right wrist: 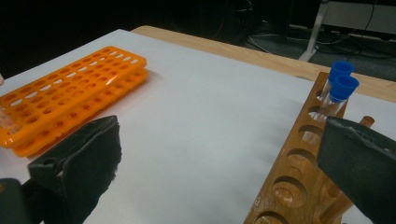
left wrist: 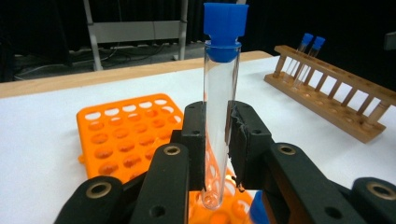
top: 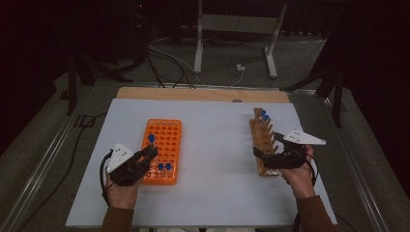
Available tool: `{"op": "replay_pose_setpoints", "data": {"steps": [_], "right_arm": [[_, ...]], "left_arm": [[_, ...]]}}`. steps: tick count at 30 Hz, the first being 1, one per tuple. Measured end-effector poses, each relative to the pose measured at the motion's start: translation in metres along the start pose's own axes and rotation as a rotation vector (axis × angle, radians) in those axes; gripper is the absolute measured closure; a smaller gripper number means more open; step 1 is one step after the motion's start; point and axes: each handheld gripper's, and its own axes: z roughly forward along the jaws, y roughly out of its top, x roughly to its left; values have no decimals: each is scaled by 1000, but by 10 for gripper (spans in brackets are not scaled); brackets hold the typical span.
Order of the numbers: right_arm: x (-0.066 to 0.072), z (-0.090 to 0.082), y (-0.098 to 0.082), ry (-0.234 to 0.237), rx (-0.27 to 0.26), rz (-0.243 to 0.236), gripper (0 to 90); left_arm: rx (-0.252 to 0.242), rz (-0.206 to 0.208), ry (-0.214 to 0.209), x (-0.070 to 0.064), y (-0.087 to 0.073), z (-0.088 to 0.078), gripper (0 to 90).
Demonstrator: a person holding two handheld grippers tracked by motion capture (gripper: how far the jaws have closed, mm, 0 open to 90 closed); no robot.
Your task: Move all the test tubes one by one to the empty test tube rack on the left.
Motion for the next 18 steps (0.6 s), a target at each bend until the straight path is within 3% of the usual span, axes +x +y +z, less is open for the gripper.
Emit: {"op": "replay_pose_setpoints", "data": {"steps": [12,18], "right_arm": [[-1,-1,-3,-3,1,6,0],[-2,-1,-5,-1,4,4,0]], "left_arm": [[22,-12,-9,2,-25,-8,782],[72,0,-30,0,-36,-6,782]]}}
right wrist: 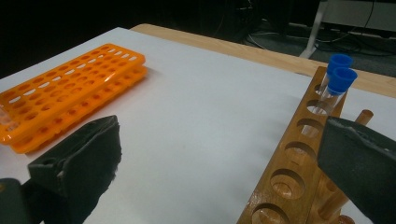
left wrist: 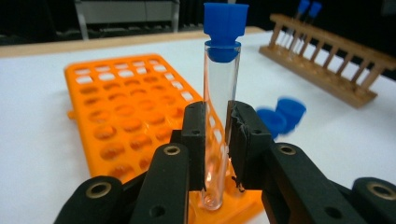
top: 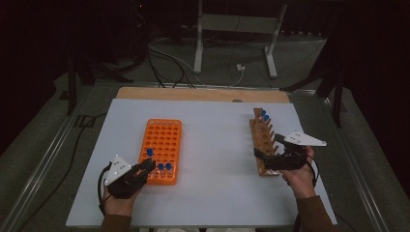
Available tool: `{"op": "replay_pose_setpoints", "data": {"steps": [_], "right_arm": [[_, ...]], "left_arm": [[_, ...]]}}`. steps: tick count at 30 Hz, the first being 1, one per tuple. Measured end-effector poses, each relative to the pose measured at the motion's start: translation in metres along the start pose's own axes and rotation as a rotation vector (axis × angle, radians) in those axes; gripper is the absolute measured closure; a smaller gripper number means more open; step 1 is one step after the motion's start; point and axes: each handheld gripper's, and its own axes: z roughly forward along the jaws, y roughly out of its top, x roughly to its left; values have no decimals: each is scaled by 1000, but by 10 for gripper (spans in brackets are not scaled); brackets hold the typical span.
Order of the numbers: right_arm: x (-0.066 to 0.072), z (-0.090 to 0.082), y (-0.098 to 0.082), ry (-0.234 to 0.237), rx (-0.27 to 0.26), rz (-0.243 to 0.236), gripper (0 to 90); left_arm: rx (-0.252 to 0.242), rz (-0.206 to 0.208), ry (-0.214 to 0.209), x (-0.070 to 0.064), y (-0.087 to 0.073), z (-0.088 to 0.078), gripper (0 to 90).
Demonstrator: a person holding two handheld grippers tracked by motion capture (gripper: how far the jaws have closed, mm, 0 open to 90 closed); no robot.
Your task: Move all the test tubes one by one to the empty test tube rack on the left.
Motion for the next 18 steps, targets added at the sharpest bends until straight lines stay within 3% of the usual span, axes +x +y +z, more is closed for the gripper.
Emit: {"op": "replay_pose_setpoints", "data": {"steps": [5,12,18], "right_arm": [[0,0,0,1,-2,-1,0],[0,1,-1,7,0,-1,0],[0,3,-2,15,3,4,0]], "left_arm": [[41,1,-7,3,-5,-1,782],[161,79,19,-5,-9,10,784],[217,102,33,-7,-9,13,788]]}}
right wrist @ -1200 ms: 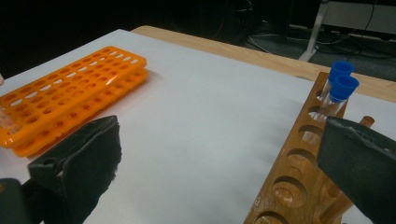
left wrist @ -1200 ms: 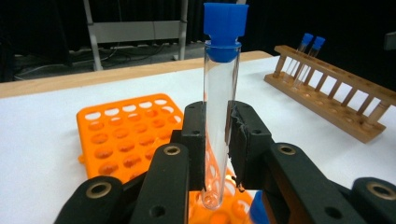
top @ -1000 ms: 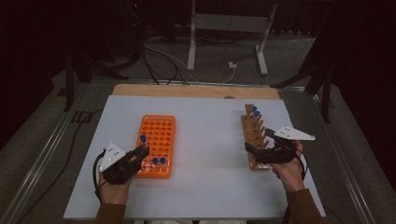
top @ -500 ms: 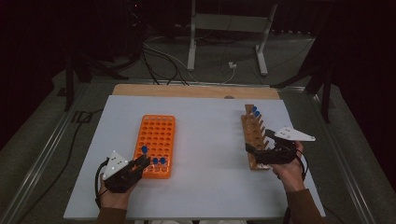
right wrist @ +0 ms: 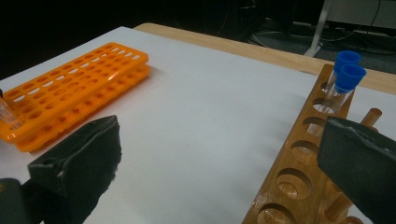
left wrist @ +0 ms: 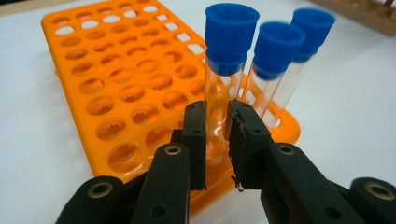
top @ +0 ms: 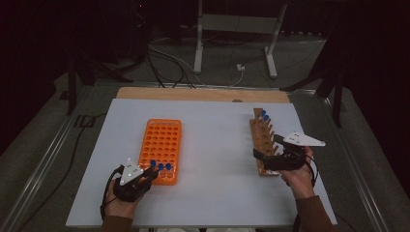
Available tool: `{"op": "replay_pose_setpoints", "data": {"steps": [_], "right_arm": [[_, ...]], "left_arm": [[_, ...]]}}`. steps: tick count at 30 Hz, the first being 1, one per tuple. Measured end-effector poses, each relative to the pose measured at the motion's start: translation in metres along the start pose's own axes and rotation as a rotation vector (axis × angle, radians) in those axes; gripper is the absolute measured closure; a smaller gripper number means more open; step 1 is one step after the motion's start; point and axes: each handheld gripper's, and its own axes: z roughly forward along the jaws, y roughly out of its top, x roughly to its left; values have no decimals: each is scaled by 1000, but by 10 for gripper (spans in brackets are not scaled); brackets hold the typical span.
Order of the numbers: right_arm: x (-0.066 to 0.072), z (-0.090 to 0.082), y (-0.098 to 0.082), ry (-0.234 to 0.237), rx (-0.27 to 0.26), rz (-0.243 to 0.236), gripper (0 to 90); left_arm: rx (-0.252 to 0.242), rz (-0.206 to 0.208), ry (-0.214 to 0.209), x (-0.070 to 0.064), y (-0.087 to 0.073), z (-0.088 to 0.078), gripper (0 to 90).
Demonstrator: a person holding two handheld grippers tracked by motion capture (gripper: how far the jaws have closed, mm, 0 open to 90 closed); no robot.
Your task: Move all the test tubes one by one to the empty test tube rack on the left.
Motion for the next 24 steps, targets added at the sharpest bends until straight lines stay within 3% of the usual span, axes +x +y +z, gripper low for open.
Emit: {"op": "replay_pose_setpoints", "data": {"steps": [1,5,14,17,24], "right_arm": [[0,0,0,0,1,0,0],[0,1,-1,-1,3,1,0],[0,2,-2,2,7,-3,0],[0,3,-2,3,11,-2,0],[1,4,-3,7,16,-8,0]], "left_arm": [[20,4,2,0,-1,2,788],[26,7,16,-3,-1,3,789],[4,-30,-10,1,-4,0,773],[-27,-45,-44,3,-3,-3,714],[-34,-46,-58,3,-4,-7,605]]}}
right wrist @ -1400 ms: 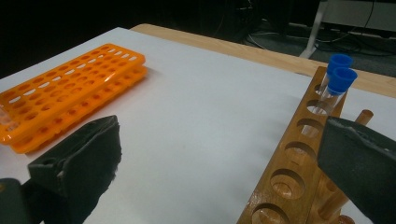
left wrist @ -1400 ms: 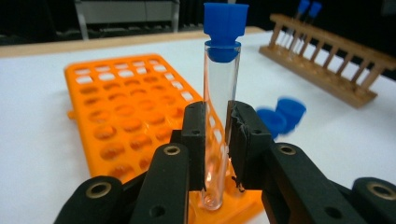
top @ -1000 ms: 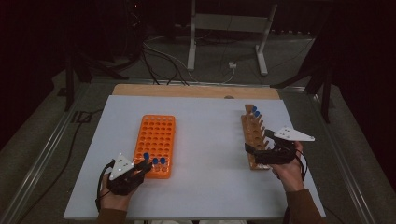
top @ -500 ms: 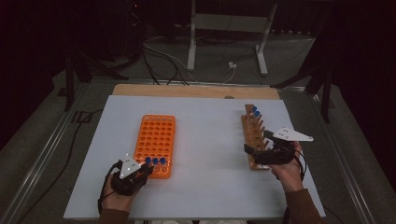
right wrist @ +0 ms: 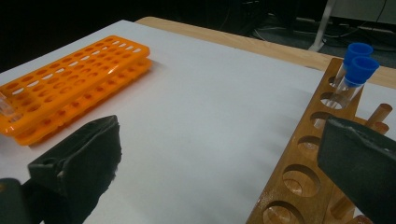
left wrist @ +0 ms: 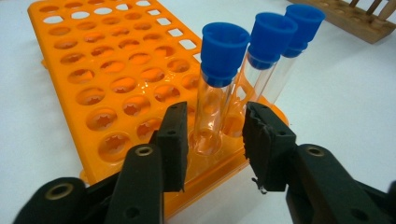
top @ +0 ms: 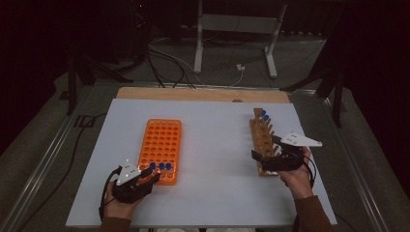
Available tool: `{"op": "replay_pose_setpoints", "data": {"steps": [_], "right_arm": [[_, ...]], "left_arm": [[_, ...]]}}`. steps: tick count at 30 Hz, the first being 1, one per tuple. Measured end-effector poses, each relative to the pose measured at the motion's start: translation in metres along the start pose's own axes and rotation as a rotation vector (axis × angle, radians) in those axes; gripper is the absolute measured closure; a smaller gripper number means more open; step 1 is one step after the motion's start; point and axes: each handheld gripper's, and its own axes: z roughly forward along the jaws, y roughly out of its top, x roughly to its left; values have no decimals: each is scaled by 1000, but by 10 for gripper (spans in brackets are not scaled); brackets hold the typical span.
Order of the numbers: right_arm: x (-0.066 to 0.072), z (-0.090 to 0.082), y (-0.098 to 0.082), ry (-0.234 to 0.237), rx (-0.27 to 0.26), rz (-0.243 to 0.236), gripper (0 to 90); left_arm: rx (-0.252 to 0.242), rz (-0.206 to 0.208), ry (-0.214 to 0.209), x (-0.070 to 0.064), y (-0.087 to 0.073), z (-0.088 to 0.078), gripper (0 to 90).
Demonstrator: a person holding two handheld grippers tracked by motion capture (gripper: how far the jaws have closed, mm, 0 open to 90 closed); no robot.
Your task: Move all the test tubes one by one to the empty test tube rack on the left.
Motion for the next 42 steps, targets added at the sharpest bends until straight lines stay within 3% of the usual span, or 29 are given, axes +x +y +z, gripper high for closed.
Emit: {"op": "replay_pose_setpoints", "data": {"steps": [4,13,17,22,29,36,39,42], "right_arm": [[-1,-1,0,-1,-2,4,0],[-1,1,0,5,-4,10,0],[-2,0,0,3,-9,14,0],[-3,-1,1,-3,-14,13,0],[-5,-1,5,-19,-23,2,0],[-15,-2,15,-54,-40,7,0],[-24,1,21,-71,-41,19,0],[-33,6,26,-68,-38,39,0]], "left_arm": [[-37,-2,-21,0,2,-7,561],[-120,6,-43,-6,13,-12,179],[-149,-2,-69,-6,21,-12,97],[-164,-4,-59,-3,32,-10,27],[-187,-23,-31,5,43,-6,9],[-196,-30,6,9,37,-9,8],[-229,-42,26,12,34,-12,8],[-225,-49,21,15,34,-12,9]]}}
